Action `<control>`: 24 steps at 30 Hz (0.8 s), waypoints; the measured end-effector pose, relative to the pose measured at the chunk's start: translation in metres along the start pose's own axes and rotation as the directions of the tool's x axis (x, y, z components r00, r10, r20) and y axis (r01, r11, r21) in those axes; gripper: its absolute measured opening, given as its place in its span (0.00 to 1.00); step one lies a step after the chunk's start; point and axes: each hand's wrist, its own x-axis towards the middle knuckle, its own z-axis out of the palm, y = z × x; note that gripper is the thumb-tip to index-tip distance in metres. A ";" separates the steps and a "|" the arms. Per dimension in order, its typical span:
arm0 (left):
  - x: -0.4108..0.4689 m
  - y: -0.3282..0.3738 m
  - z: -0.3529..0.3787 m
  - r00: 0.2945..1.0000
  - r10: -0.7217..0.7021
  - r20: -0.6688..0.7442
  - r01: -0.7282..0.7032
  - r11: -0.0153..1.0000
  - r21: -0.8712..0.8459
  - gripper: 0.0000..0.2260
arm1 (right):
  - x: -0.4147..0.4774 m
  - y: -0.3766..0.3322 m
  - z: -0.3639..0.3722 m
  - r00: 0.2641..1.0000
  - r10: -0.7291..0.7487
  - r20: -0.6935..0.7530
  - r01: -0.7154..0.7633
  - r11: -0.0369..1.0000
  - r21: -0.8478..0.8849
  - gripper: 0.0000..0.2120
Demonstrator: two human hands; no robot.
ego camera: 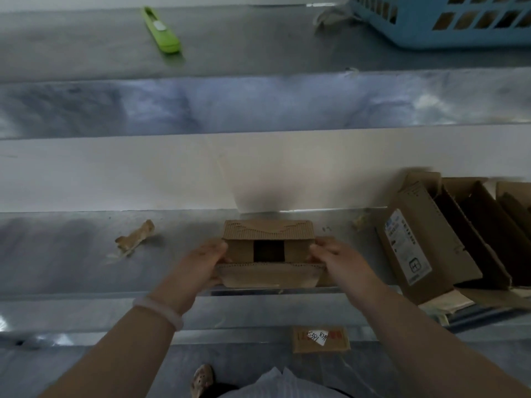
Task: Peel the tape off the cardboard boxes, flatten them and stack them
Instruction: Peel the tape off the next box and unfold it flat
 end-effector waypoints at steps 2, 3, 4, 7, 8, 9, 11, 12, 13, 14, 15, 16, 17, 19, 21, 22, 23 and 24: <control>0.006 0.009 -0.004 0.992 0.066 0.111 -0.084 0.982 0.171 0.07 | 0.010 -0.005 -0.007 0.991 -0.048 0.121 0.066 0.987 -0.148 0.09; 0.011 0.012 -0.006 0.983 0.080 0.165 -0.125 0.951 0.281 0.12 | 0.013 -0.007 -0.008 0.984 -0.065 0.167 0.099 0.974 -0.203 0.13; 0.017 0.014 -0.008 0.971 0.097 0.218 -0.176 0.907 0.382 0.18 | 0.018 -0.009 -0.009 0.980 -0.069 0.187 0.114 0.964 -0.240 0.16; 0.031 0.017 -0.008 0.958 0.062 0.280 -0.235 0.726 0.646 0.31 | 0.024 -0.013 -0.007 0.969 -0.093 0.229 0.159 0.944 -0.288 0.27; 0.035 0.016 -0.006 0.967 0.032 0.254 -0.207 0.681 0.703 0.33 | 0.027 -0.012 -0.006 0.968 -0.081 0.237 0.157 0.934 -0.321 0.36; 0.036 0.018 -0.004 0.974 0.007 0.226 -0.178 0.640 0.747 0.35 | 0.031 -0.012 -0.005 0.970 -0.064 0.235 0.148 0.921 -0.360 0.44; 0.043 0.022 0.000 0.979 -0.024 0.202 -0.147 0.601 0.785 0.40 | 0.036 -0.018 -0.005 0.981 -0.023 0.194 0.108 0.890 -0.444 0.48; 0.047 0.024 0.000 0.978 -0.048 0.203 -0.135 0.596 0.791 0.43 | 0.038 -0.021 -0.005 0.984 -0.002 0.180 0.087 0.879 -0.470 0.48; 0.050 0.026 0.001 0.977 -0.080 0.198 -0.111 0.597 0.794 0.47 | 0.040 -0.024 -0.005 0.983 0.015 0.185 0.077 0.872 -0.483 0.48; 0.052 0.028 0.002 0.978 -0.093 0.185 -0.091 0.606 0.790 0.50 | 0.042 -0.028 -0.005 0.980 0.040 0.196 0.064 0.867 -0.495 0.49; 0.053 0.029 0.006 0.983 -0.100 0.153 -0.061 0.613 0.788 0.51 | 0.042 -0.032 -0.002 0.978 0.065 0.201 0.046 0.862 -0.504 0.50; 0.054 0.027 0.010 0.990 -0.076 0.120 -0.048 0.616 0.786 0.52 | 0.043 -0.036 0.002 0.977 0.091 0.193 0.023 0.853 -0.521 0.51; 0.053 0.026 0.016 0.995 -0.049 0.086 -0.040 0.597 0.801 0.53 | 0.044 -0.038 0.007 0.979 0.110 0.171 0.002 0.836 -0.548 0.53; 0.052 0.020 0.026 0.999 0.009 0.047 -0.044 0.544 0.838 0.54 | 0.046 -0.036 0.019 0.988 0.112 0.110 -0.020 0.786 -0.618 0.56; 0.050 0.015 0.030 0.998 0.029 0.052 -0.060 0.534 0.843 0.50 | 0.045 -0.030 0.029 0.994 0.084 0.068 -0.017 0.744 -0.668 0.56; 0.049 0.013 0.030 0.997 0.040 0.061 -0.073 0.555 0.828 0.48 | 0.044 -0.028 0.031 0.995 0.073 0.062 -0.013 0.741 -0.671 0.55; 0.047 0.011 0.027 0.997 0.047 0.067 -0.081 0.591 0.802 0.47 | 0.042 -0.026 0.031 0.995 0.074 0.063 -0.016 0.761 -0.649 0.54; 0.046 0.009 0.024 0.995 0.064 0.076 -0.100 0.643 0.760 0.45 | 0.040 -0.025 0.029 0.994 0.081 0.068 -0.024 0.800 -0.599 0.53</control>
